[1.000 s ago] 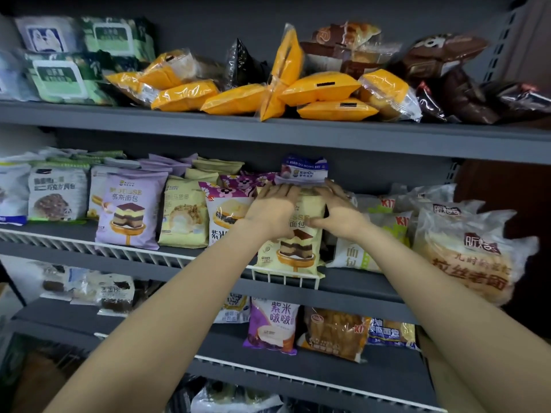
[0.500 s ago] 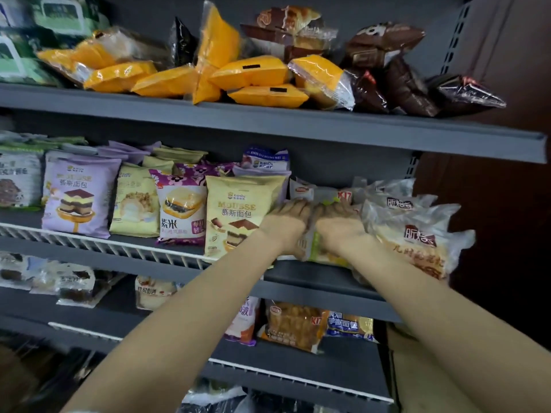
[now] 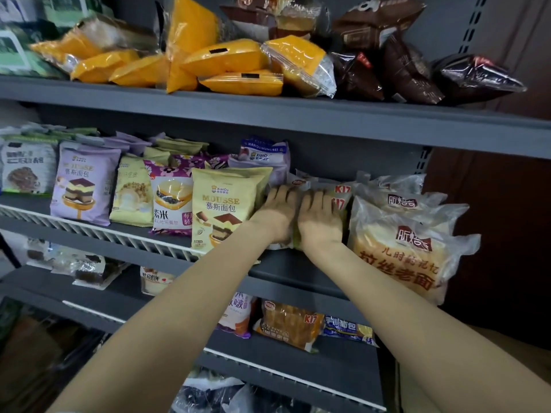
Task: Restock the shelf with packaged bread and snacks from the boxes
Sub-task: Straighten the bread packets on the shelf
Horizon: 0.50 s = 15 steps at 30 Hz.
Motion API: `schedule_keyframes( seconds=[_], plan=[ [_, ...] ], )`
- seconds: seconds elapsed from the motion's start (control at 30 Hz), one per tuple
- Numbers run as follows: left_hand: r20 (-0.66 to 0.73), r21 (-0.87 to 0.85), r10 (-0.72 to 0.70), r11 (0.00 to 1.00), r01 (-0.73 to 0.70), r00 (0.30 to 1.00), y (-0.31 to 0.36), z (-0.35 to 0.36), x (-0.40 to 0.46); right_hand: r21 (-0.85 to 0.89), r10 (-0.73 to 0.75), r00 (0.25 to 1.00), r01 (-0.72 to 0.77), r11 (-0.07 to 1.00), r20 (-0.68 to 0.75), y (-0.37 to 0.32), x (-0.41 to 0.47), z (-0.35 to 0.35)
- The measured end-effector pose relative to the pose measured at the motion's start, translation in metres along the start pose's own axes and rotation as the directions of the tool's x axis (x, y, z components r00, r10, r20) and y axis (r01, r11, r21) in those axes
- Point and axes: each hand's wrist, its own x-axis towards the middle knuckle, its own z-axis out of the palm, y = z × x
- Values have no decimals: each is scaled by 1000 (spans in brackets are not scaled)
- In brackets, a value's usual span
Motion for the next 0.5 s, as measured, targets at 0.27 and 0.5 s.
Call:
schedule_keyframes(
  seconds=[0.27, 0.5],
  plan=[
    [-55, 65, 34, 997, -30, 998, 0, -2, 0, -52, -131, 990, 128, 990, -58, 10, 3, -80],
    [65, 70, 74, 994, -78, 995, 10, -18, 20, 240, -44, 953, -30, 970, 299, 71, 52, -89]
  ],
)
